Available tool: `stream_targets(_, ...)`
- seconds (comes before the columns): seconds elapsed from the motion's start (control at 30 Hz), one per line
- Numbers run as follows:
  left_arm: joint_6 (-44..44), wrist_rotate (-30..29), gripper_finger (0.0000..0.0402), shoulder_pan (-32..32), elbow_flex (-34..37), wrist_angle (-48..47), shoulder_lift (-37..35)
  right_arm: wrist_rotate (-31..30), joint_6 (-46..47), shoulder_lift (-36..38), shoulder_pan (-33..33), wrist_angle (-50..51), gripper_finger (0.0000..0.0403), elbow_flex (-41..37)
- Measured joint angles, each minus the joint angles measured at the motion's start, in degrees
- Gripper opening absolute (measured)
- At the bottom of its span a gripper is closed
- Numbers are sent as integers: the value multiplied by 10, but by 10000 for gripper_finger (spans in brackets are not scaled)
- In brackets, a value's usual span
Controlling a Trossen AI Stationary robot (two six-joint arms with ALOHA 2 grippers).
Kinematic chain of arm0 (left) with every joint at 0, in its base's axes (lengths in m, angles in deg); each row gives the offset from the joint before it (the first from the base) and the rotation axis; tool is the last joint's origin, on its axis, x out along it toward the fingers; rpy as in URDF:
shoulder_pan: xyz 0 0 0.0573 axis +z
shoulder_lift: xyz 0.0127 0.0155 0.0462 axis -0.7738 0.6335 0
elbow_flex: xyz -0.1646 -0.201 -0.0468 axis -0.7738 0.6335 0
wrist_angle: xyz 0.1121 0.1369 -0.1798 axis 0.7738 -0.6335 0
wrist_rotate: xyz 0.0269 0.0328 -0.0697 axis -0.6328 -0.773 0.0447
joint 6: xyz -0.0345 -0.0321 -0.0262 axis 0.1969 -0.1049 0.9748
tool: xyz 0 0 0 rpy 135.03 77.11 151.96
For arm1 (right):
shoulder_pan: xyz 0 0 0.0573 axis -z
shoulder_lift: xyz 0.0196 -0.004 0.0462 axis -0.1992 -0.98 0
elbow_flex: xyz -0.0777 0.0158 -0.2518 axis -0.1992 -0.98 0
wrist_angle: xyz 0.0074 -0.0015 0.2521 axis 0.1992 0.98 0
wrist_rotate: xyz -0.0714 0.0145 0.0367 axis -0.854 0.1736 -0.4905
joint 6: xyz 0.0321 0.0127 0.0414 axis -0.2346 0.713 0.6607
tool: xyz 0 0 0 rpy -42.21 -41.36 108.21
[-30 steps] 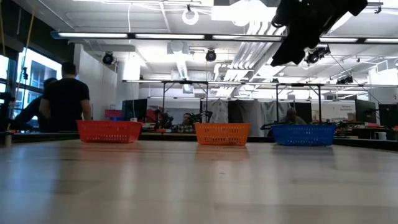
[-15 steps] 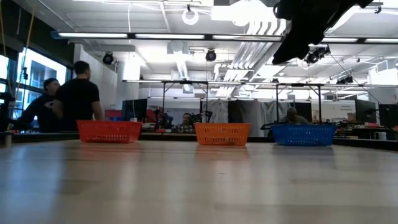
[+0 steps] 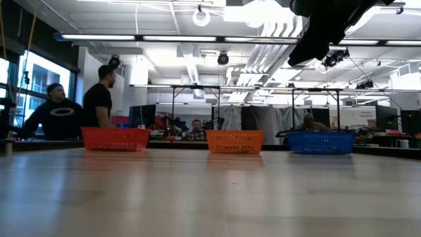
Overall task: Sort crayons
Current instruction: Put the orange crayon into the blue bin
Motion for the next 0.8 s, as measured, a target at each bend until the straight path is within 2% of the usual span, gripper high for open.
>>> stream_targets(0.27,-76,57,110,17,86,138,-9,0,15,0,-12,0,107,0)
stream_targets(0.6,-166,83,110,49,144,206,-18,0,14,0,-12,-9,107,0)
stream_targets(0.8,-202,83,95,69,149,214,-31,0,11,0,-12,-9,107,0)
